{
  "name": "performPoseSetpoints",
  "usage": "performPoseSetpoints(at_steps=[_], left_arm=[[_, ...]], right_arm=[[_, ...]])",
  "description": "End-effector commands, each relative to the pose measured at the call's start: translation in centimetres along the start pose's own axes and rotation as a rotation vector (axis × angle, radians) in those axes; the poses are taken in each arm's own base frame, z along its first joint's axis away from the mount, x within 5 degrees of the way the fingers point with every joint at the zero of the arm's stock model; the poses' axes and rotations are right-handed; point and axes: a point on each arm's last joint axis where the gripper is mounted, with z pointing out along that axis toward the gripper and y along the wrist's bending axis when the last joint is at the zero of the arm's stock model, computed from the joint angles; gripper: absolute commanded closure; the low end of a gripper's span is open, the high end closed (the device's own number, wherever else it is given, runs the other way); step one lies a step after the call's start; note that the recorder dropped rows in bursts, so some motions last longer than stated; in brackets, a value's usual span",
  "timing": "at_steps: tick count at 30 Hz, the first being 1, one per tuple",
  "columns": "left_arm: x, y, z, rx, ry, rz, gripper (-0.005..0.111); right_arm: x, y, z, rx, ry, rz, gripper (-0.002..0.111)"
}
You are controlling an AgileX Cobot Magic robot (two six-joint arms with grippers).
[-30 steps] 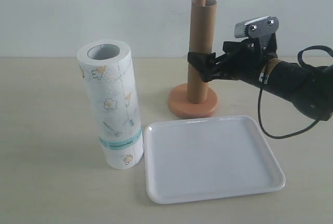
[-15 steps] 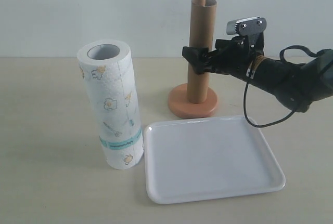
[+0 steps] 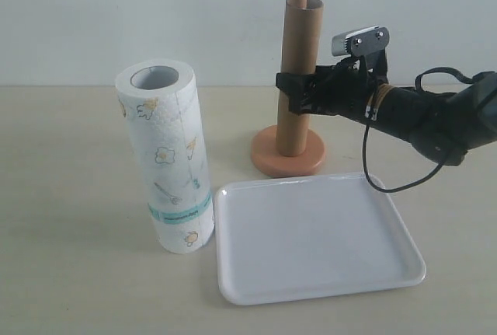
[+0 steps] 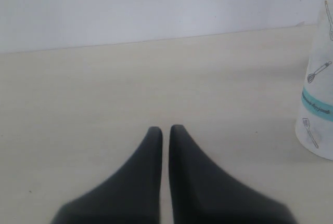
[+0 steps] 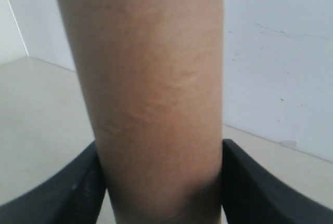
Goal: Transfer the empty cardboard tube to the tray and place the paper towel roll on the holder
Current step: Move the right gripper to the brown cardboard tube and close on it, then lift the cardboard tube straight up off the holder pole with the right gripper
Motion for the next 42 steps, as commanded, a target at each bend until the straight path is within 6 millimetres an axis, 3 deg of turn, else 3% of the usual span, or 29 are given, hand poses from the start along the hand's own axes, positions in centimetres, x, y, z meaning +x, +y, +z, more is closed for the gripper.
performPoseSetpoints(at_steps=[1, 19, 24, 42], left_arm=[[0.1, 0.0, 0.0, -0.002, -0.003, -0.008, 0.103], [0.1, 0.0, 0.0, -0.002, -0.003, -0.008, 0.103], [0.1, 0.0, 0.0, -0.002, -0.003, -0.008, 0.103], [0.1, 0.0, 0.0, -0.002, -0.003, -0.008, 0.103]], right_arm=[[0.3, -0.2, 0.1, 0.026, 0.043, 0.0, 0.106], [-0.4, 0.2, 0.0, -0.011, 0.023, -0.079, 0.106], [-3.4, 0.8, -0.6, -0.017, -0.036, -0.177, 0.108], [-12.0, 3.0, -3.6, 0.014, -0.189, -0.272, 0.108]])
